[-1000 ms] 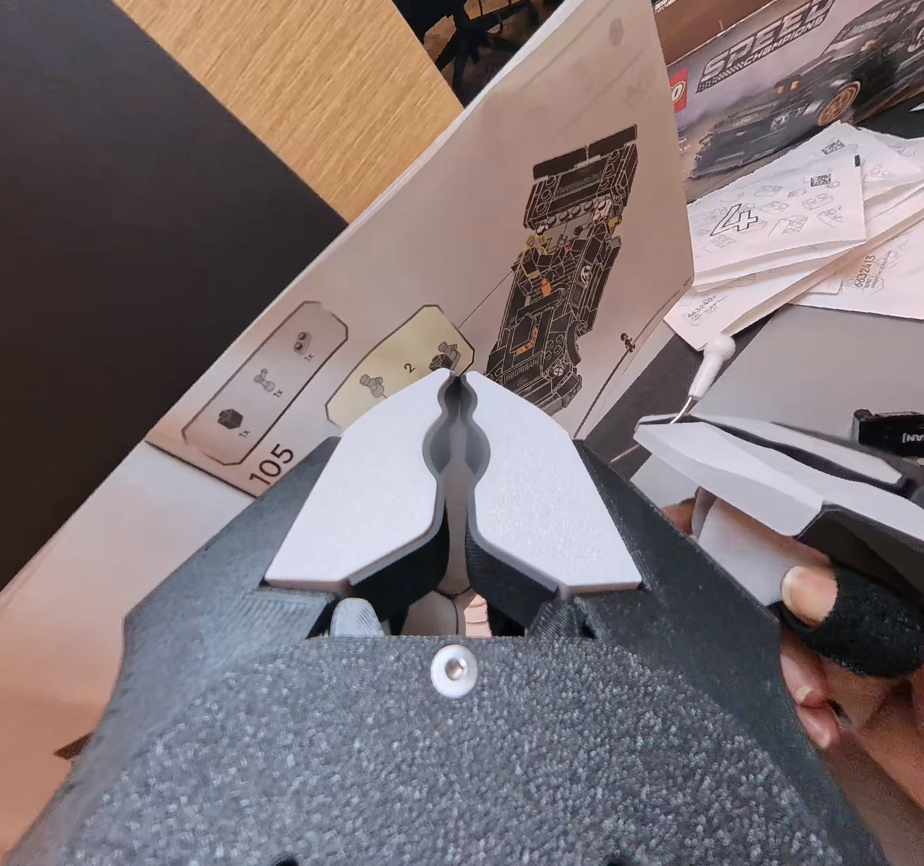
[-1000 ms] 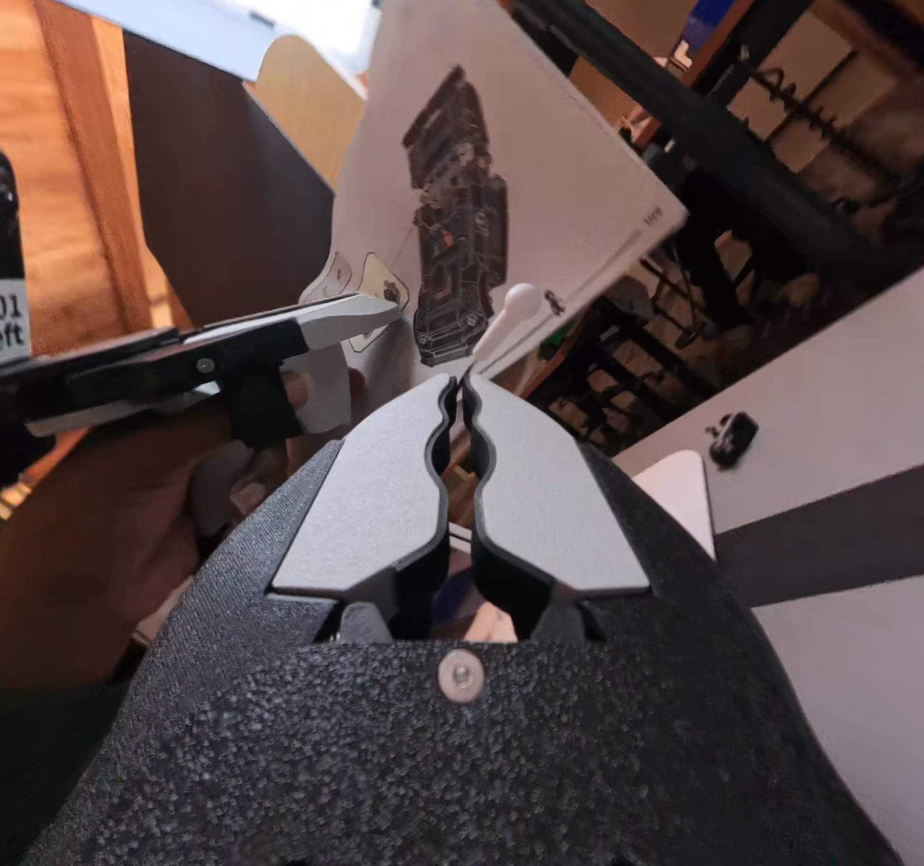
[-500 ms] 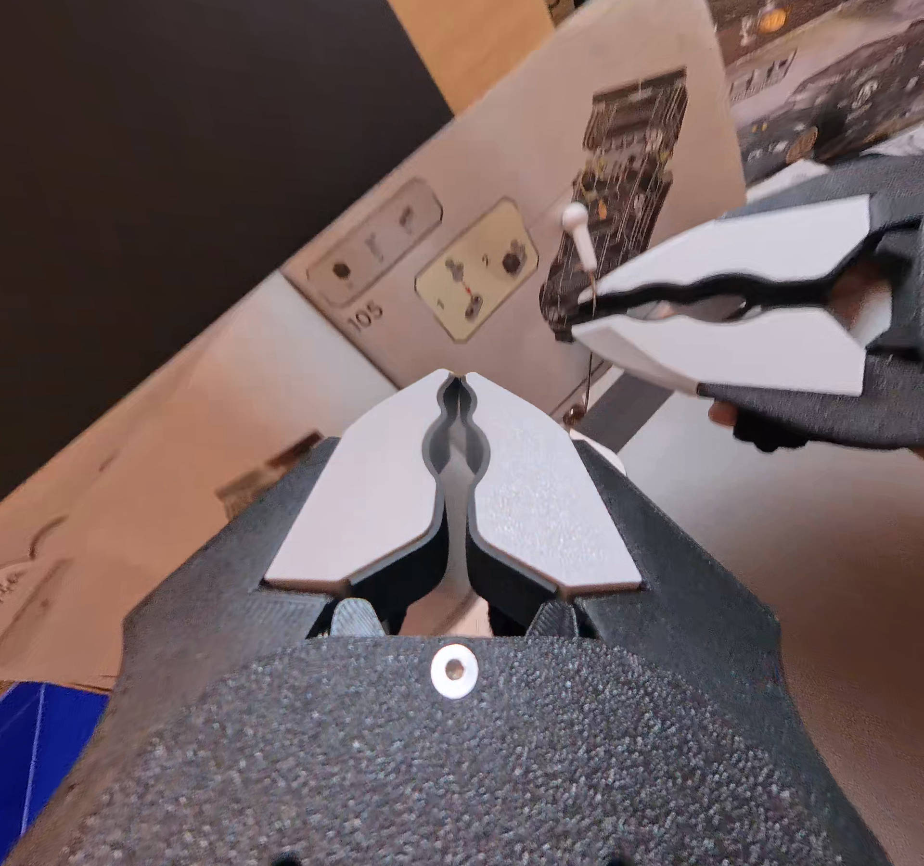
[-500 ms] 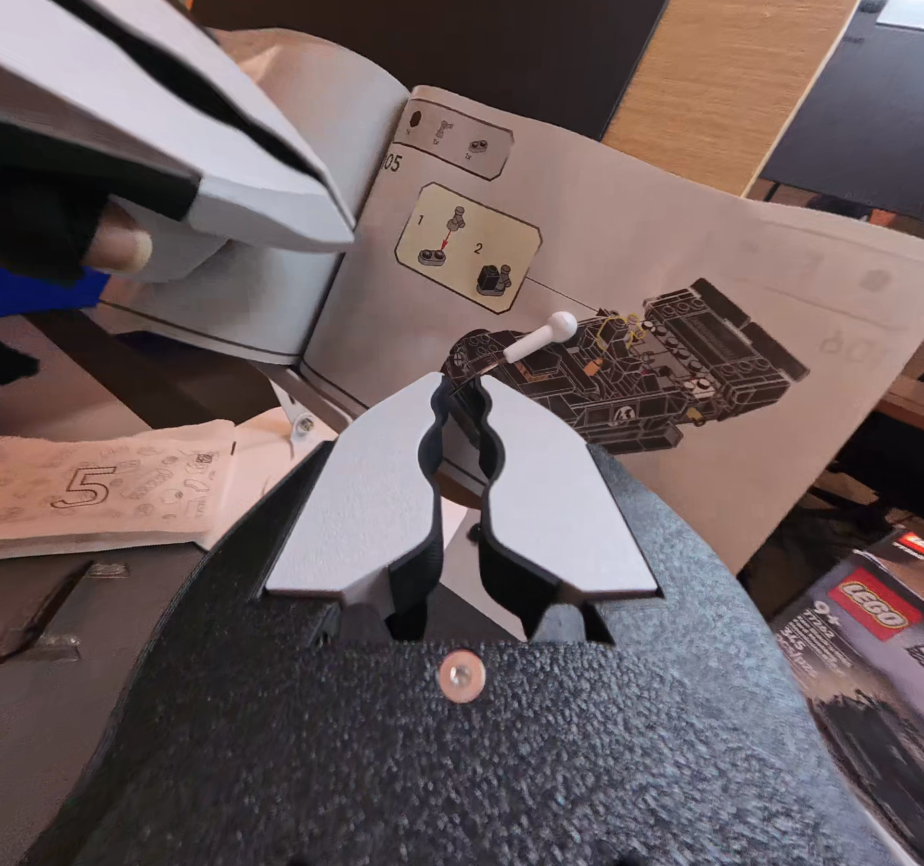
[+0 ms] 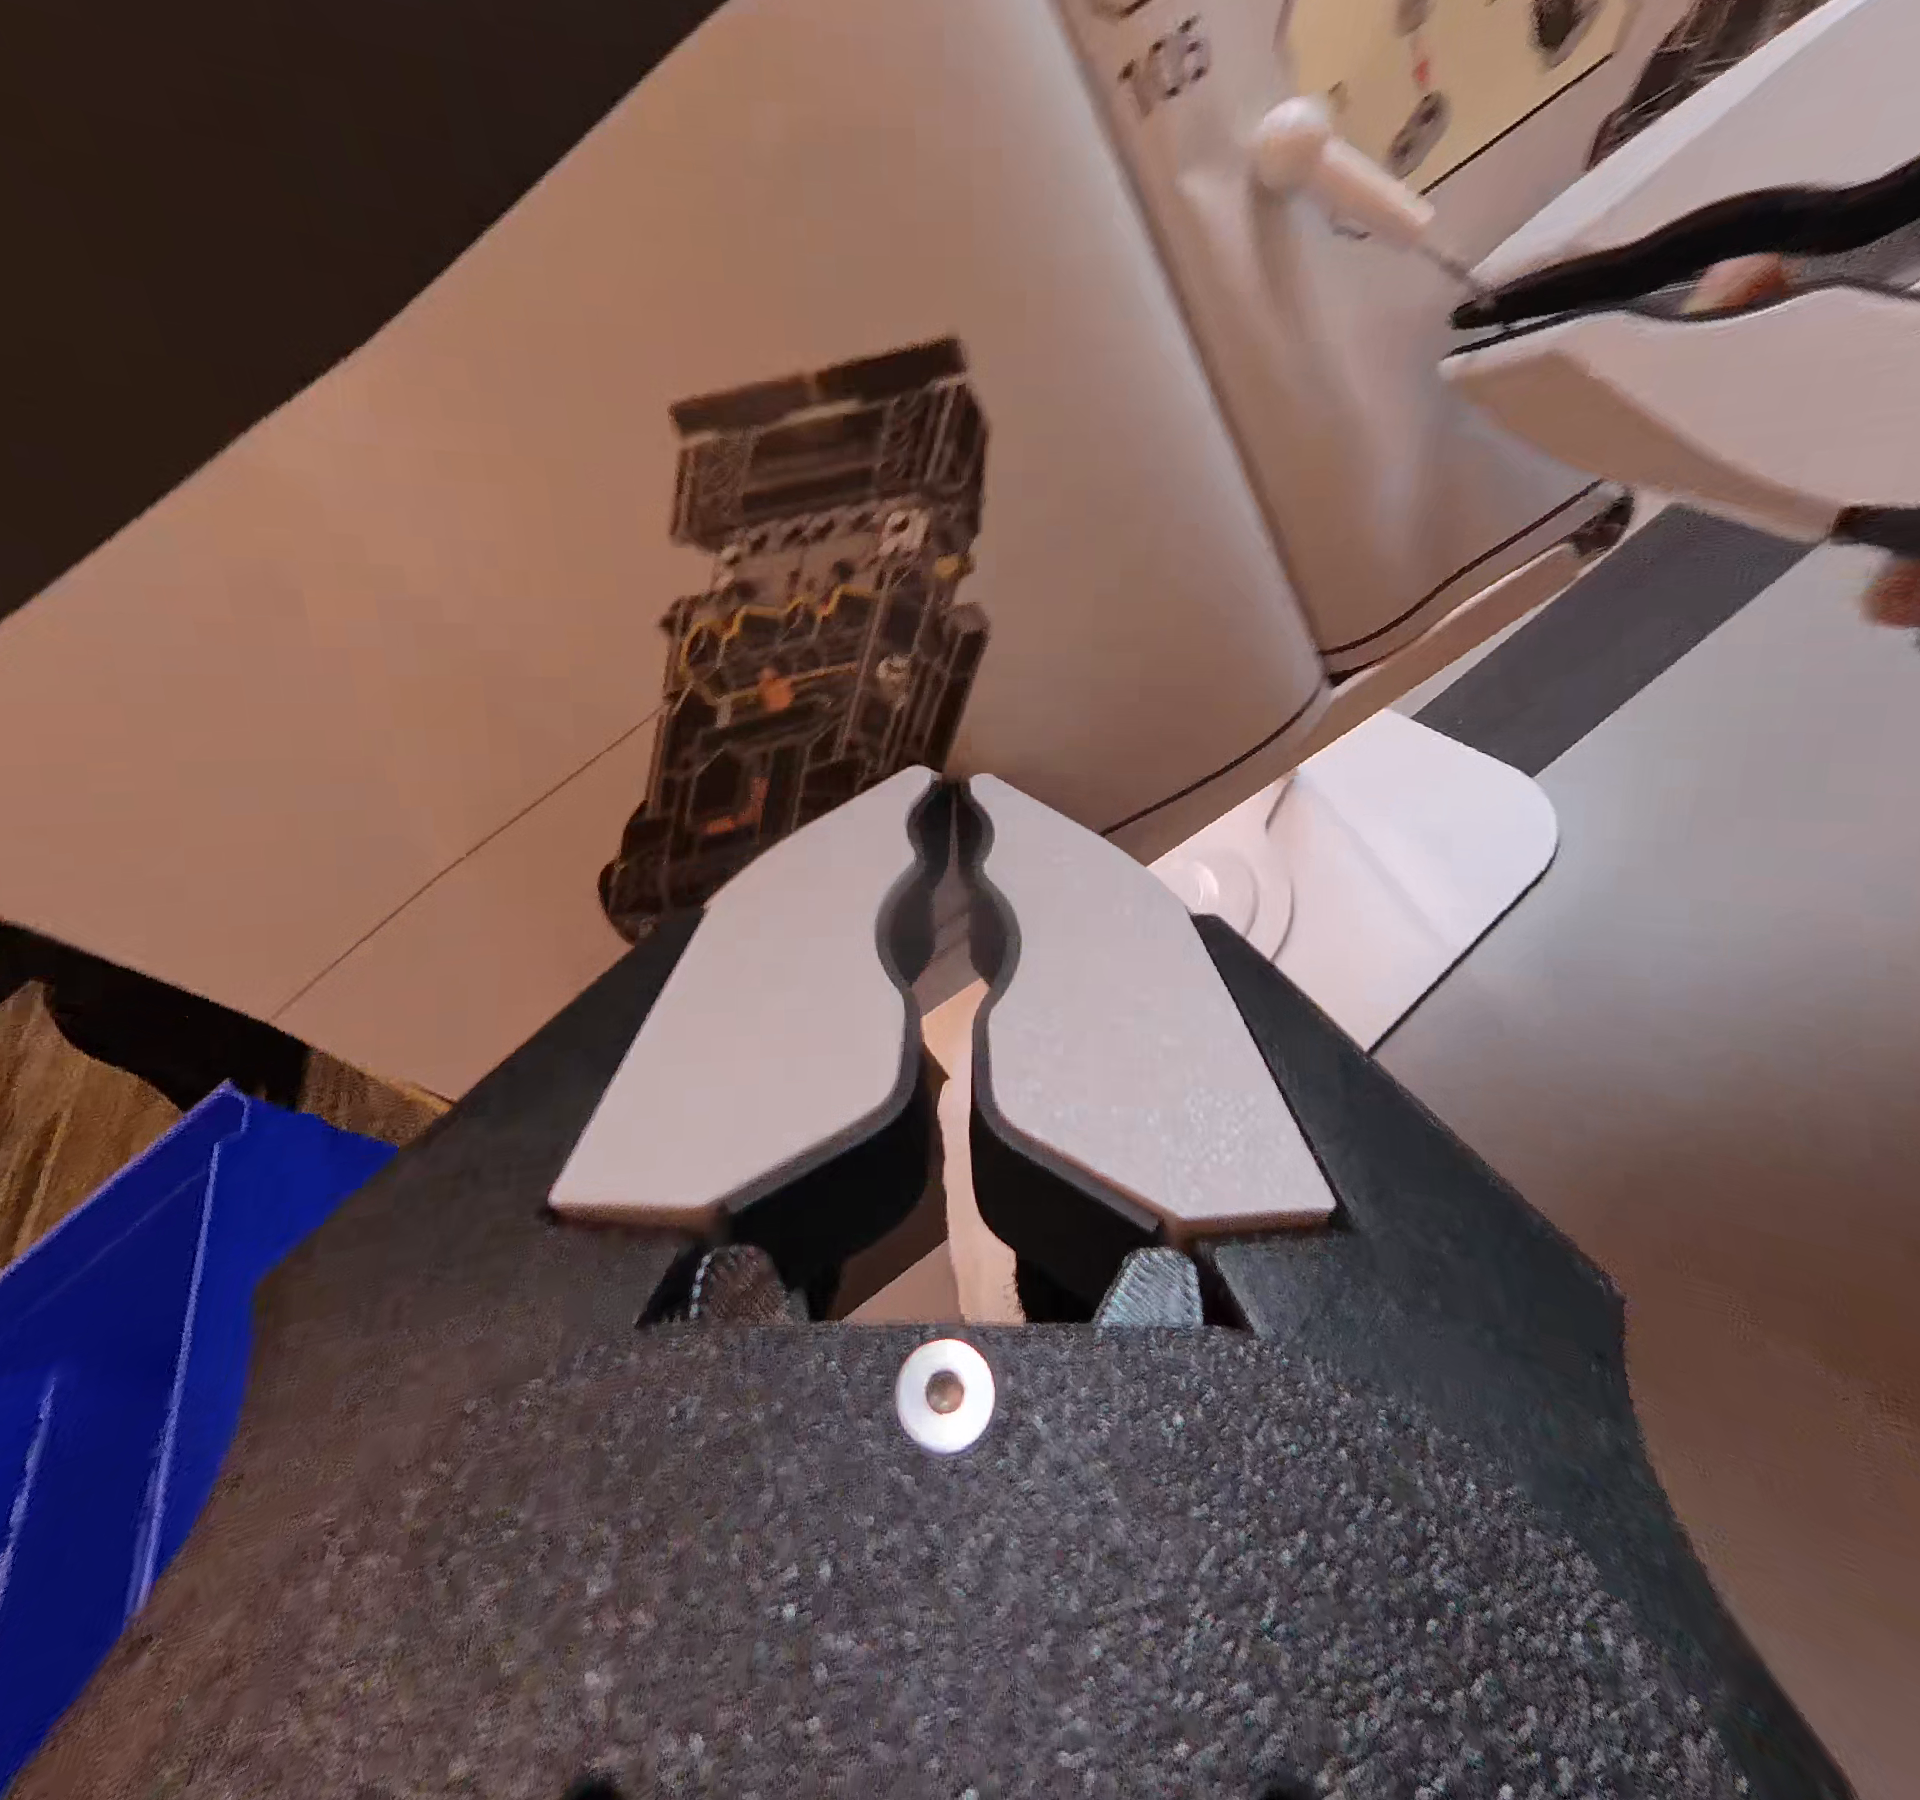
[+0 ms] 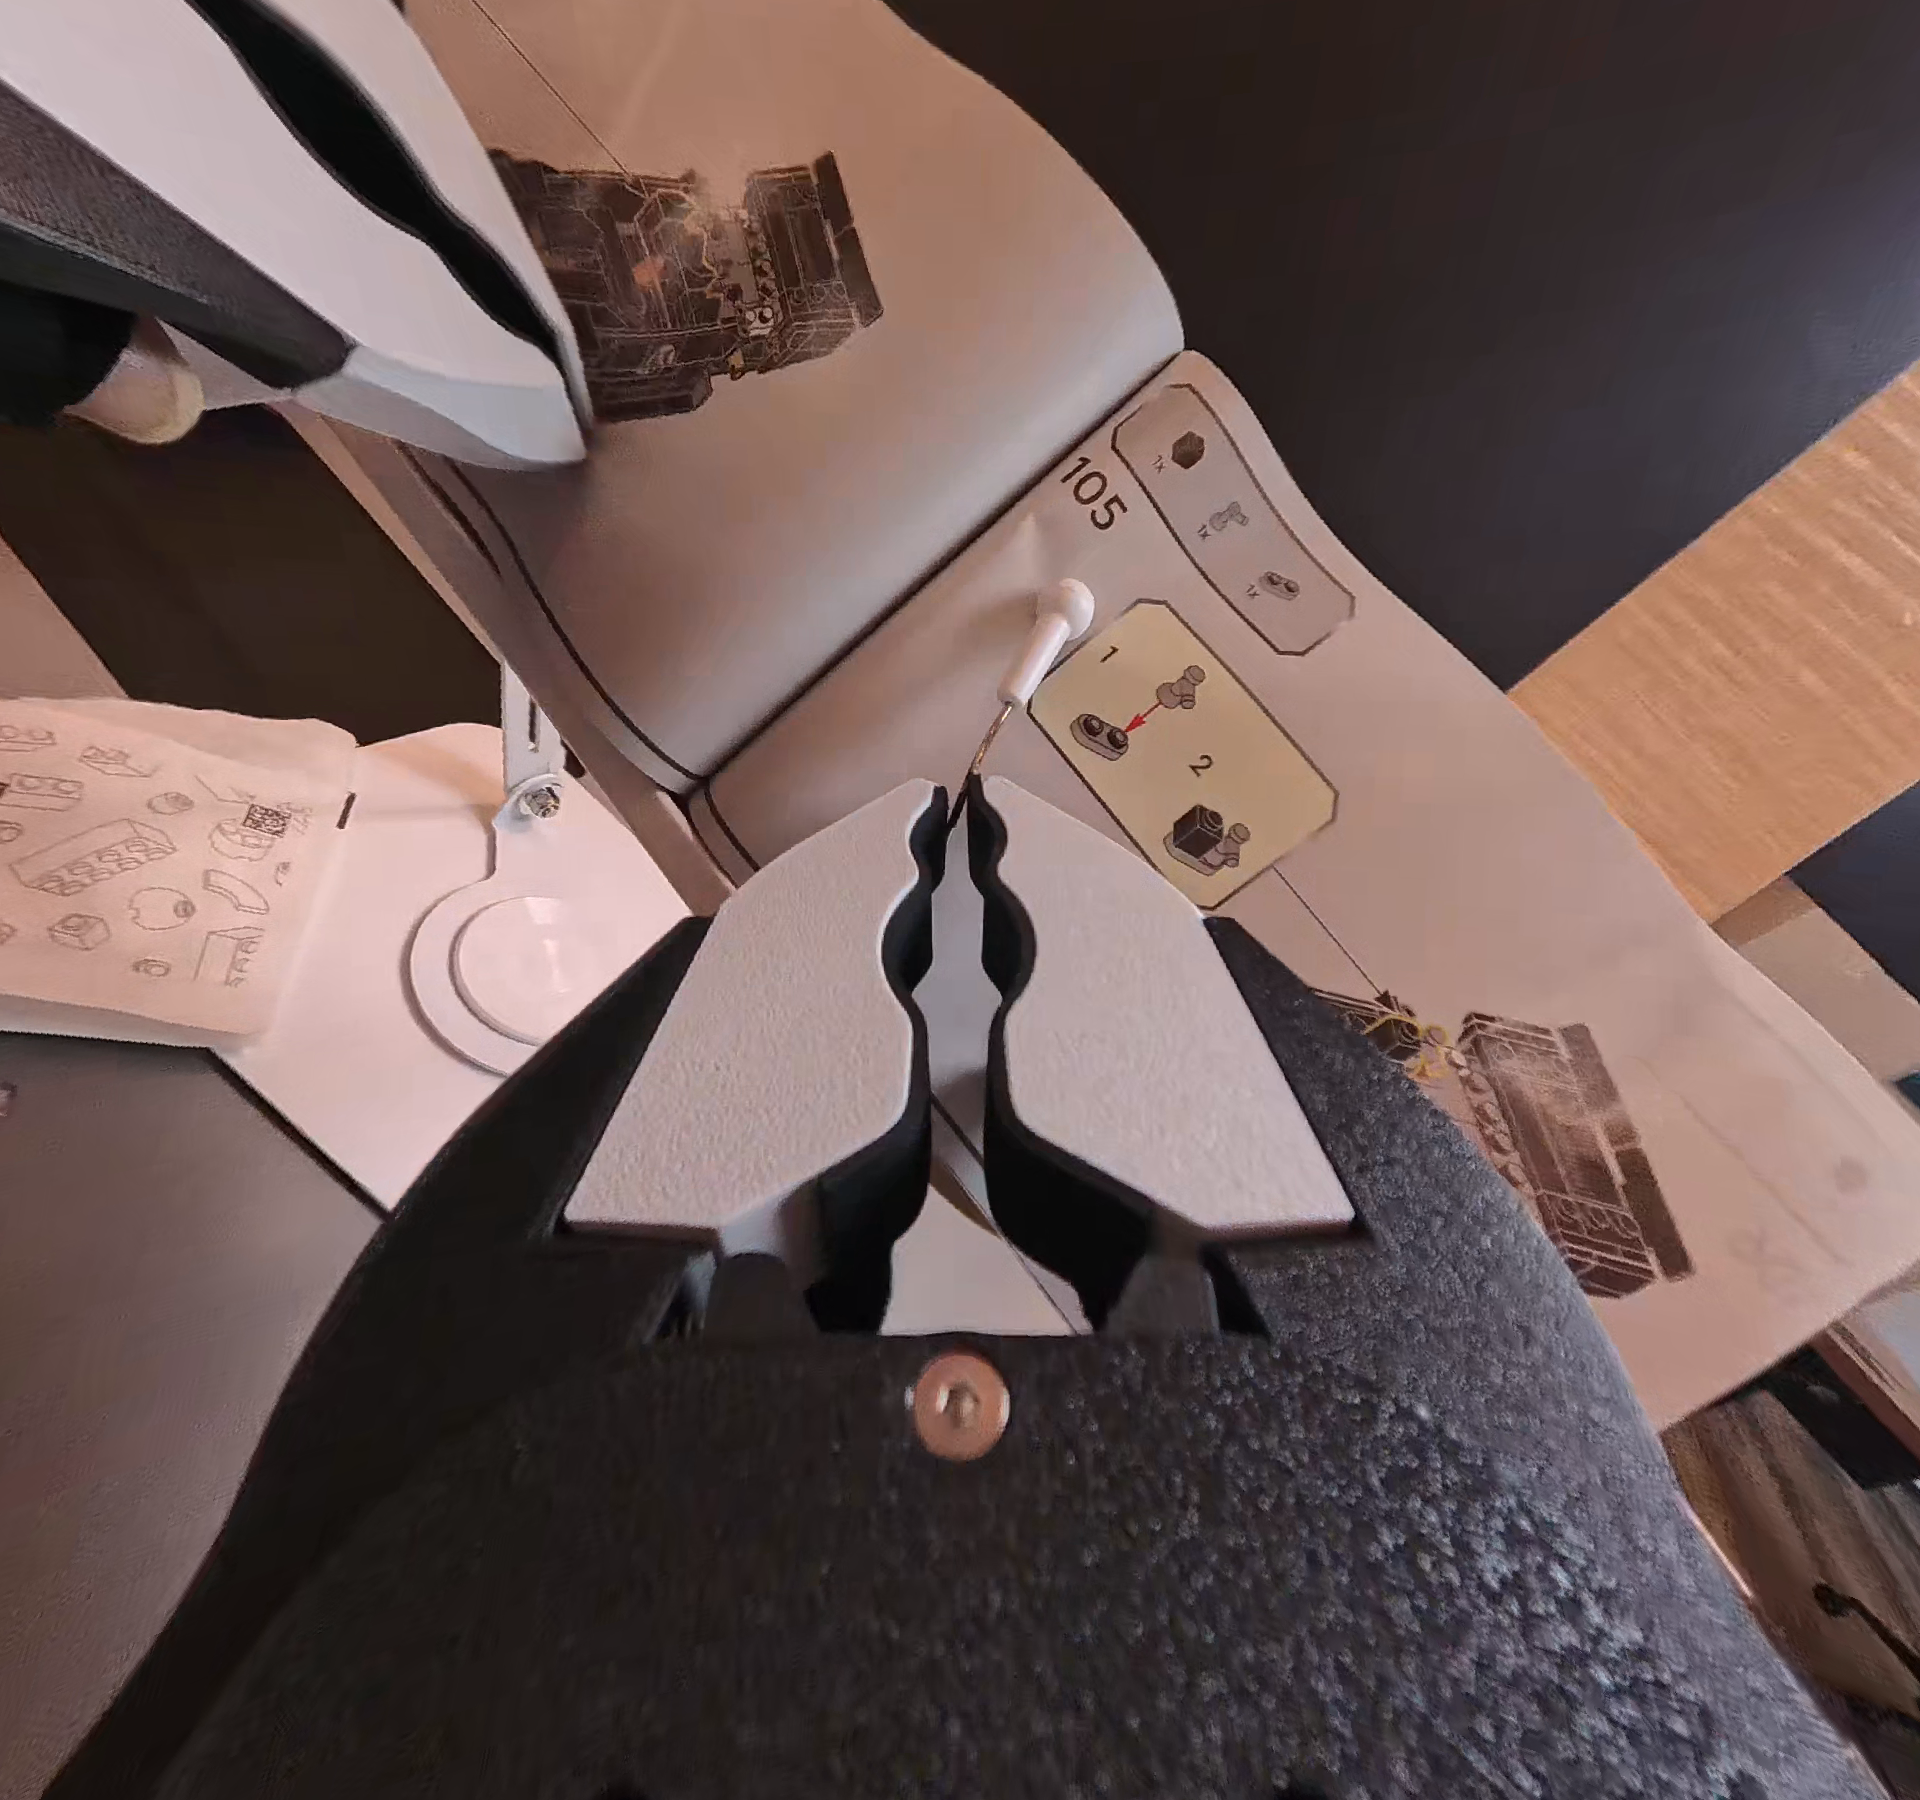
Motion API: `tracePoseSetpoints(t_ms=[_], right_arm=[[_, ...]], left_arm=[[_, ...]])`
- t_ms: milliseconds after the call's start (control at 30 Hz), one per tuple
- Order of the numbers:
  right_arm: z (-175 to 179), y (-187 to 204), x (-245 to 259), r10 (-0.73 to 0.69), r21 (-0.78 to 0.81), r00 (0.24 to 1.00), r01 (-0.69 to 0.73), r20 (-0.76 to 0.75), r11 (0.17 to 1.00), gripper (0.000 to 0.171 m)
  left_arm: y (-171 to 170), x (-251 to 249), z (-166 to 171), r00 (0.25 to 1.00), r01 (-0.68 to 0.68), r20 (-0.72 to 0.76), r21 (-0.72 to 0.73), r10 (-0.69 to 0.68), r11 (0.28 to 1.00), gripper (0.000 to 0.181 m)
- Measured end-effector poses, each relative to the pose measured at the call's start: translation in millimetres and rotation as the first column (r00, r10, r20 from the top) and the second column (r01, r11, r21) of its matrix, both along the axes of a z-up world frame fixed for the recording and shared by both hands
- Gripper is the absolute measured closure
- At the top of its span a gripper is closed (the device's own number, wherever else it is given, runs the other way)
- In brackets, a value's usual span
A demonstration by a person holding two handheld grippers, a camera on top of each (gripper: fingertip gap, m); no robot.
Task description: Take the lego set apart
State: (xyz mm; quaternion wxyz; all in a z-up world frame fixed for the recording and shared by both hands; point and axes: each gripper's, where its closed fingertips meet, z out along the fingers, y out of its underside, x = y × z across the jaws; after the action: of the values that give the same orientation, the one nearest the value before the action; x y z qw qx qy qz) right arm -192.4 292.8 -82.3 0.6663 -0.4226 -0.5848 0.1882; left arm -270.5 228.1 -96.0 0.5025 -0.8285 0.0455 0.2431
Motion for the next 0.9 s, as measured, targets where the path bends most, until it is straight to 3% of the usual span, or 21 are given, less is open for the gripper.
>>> tracePoseSetpoints(t_ms=[67, 167, 333, 433, 600, 900], right_arm=[[-0.8, -2.1, 0.9, 0.004, -0.004, 1.0, -0.004, 0.006, 1.0, 0.167], [-7.5, -6.6, 2.9, 0.014, -0.02, 0.999, -0.014, 0.032, 1.0, 0.15], [-11.9, -5.2, 29.2, -0.019, -0.164, 0.998, 0.007, -0.067, 0.986, 0.139], [-29.0, 7.6, 32.3, -0.044, -0.228, 0.999, 0.036, -0.026, 0.973, 0.132], [-31.0, 19.1, 26.0, 0.02, -0.339, 0.999, -0.03, -0.035, 0.94, 0.132], [-25.8, 43.4, 16.7, 0.019, -0.343, 0.999, -0.007, 0.033, 0.939, 0.132]], left_arm=[[-3.7, -7.8, -1.9, 0.999, 0.006, 0.044, 0.032, -0.007, 0.999, 0.181], [-10.6, -19.0, -2.2, 0.997, -0.003, 0.082, 0.071, -0.002, 0.997, 0.18], [-28.4, -38.8, -10.9, 0.995, -0.027, 0.096, 0.077, 0.019, 0.997, 0.174], [-34.2, -45.5, -16.2, 0.989, -0.027, 0.149, 0.092, 0.013, 0.995, 0.172], [-40.9, -51.2, -18.8, 0.984, -0.042, 0.175, 0.103, 0.024, 0.994, 0.17], [-48.7, -45.5, -19.5, 0.983, -0.023, 0.182, 0.114, 0.002, 0.993, 0.174]])
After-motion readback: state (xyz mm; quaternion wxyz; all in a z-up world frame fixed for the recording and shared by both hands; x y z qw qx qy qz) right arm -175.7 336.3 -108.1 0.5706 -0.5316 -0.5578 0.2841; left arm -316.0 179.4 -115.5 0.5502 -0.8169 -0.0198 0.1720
